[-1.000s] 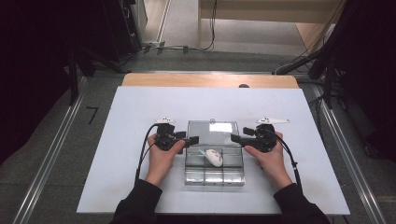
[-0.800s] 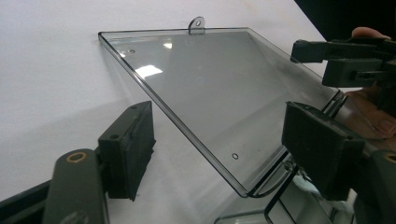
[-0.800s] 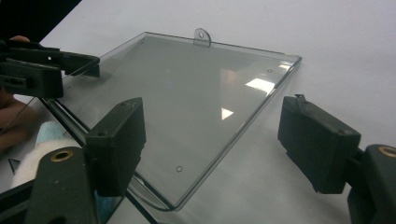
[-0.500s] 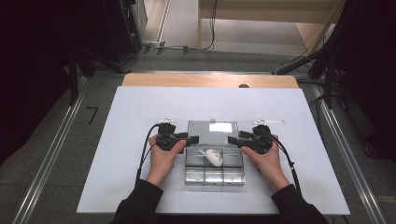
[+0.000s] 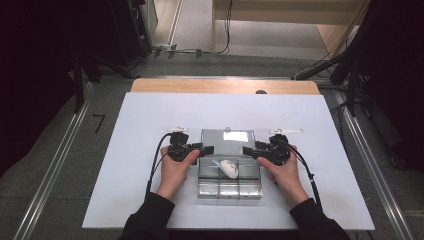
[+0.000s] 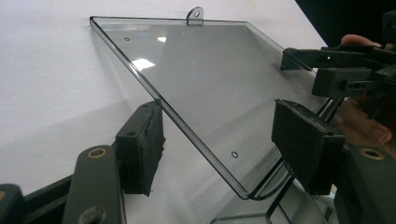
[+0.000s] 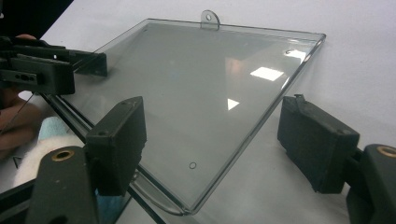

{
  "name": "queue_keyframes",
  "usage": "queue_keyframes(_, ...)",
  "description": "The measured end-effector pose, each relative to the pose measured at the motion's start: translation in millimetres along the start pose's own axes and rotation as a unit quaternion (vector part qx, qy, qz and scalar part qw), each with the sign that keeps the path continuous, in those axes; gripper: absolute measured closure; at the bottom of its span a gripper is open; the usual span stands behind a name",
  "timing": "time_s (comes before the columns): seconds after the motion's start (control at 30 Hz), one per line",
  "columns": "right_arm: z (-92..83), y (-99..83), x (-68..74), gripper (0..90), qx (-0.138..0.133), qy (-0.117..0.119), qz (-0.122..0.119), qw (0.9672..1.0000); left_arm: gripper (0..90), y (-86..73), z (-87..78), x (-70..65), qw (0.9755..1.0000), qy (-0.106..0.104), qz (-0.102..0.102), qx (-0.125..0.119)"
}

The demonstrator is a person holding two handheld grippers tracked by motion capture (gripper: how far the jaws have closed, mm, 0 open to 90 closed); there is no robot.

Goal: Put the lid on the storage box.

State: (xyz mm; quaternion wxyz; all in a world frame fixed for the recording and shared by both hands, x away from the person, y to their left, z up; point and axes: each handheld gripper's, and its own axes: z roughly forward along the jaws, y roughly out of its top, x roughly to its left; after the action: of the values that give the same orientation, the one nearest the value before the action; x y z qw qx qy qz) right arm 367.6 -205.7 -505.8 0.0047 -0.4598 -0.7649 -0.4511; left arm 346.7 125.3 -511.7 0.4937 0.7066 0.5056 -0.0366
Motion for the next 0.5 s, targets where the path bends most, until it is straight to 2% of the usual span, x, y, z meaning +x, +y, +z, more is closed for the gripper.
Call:
queue_keyframes(0.3, -0.6, 0.0, -0.8, 25.3, 0.001, 0.009, 0.01, 0.9999, 38.1, 0.2, -0.8, 0.2, 1.0, -0.006, 0.002, -0.001)
queue_keyframes(0.5, -1.8, 0.4, 0.8, 29.1, -0.004, 0.009, 0.003, 0.9999, 41.7, 0.6, -1.9, -0.3, 0.9999, -0.01, 0.005, -0.006)
